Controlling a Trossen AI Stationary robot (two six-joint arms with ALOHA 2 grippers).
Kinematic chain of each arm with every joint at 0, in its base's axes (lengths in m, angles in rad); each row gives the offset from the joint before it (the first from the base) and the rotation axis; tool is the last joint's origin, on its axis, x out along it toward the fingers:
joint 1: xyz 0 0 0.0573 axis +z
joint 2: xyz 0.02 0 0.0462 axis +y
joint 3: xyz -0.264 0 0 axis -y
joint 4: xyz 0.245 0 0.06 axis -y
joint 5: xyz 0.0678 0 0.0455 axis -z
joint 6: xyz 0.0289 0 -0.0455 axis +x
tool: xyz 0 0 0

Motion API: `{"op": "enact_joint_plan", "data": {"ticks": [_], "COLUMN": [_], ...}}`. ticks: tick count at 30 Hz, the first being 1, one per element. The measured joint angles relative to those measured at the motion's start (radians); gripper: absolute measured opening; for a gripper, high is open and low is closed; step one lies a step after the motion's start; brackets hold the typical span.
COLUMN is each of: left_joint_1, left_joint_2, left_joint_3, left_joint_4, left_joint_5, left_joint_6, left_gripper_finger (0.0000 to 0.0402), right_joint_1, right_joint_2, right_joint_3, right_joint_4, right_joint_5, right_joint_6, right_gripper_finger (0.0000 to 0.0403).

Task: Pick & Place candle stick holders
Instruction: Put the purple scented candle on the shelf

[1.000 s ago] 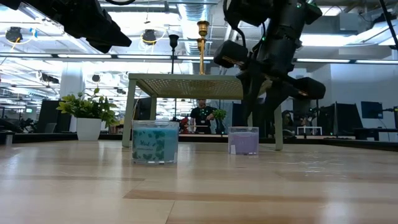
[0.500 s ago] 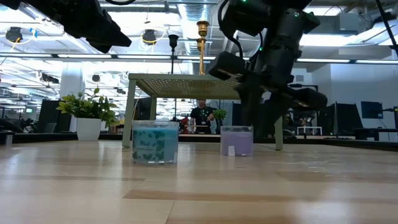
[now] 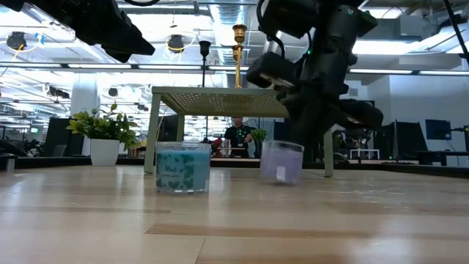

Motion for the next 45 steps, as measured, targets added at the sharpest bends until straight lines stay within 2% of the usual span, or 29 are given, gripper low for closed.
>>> {"op": "enact_joint_plan", "data": {"ticks": [5,17,20,24,29,38,45], "left_joint_1": [0.000,0.000,0.000,0.000,0.000,0.000,0.000], "left_joint_2": [0.000,0.000,0.000,0.000,0.000,0.000,0.000], "left_joint_3": [0.000,0.000,0.000,0.000,0.000,0.000,0.000], "left_joint_4": [0.000,0.000,0.000,0.000,0.000,0.003,0.003], "left_joint_5": [0.000,0.000,0.000,0.000,0.000,0.000,0.000], "left_joint_6": [0.000,0.000,0.000,0.000,0.000,0.000,0.000], "left_gripper_finger": [0.0008,0.0008,0.0008,0.0008,0.0008,0.0008,0.0008], "right_joint_1": [0.007,-0.013,-0.029,-0.064,-0.154,-0.380,-0.529], "right_joint_2": [0.000,-0.038,-0.087,-0.143,-0.184,-0.175,-0.176], "right_joint_3": [0.052,0.311,0.355,0.400,0.451,0.547,0.551], "right_joint_4": [-0.037,-0.307,-0.392,-0.535,-0.633,-0.651,-0.664], "right_joint_5": [-0.014,-0.069,-0.056,0.015,0.045,0.018,0.008], "right_joint_6": [-0.082,-0.301,-0.342,-0.379,-0.473,-0.736,-0.840], "right_gripper_finger": [0.0002,0.0000,0.0000,0.0000,0.0000,0.0000,0.0000]}}
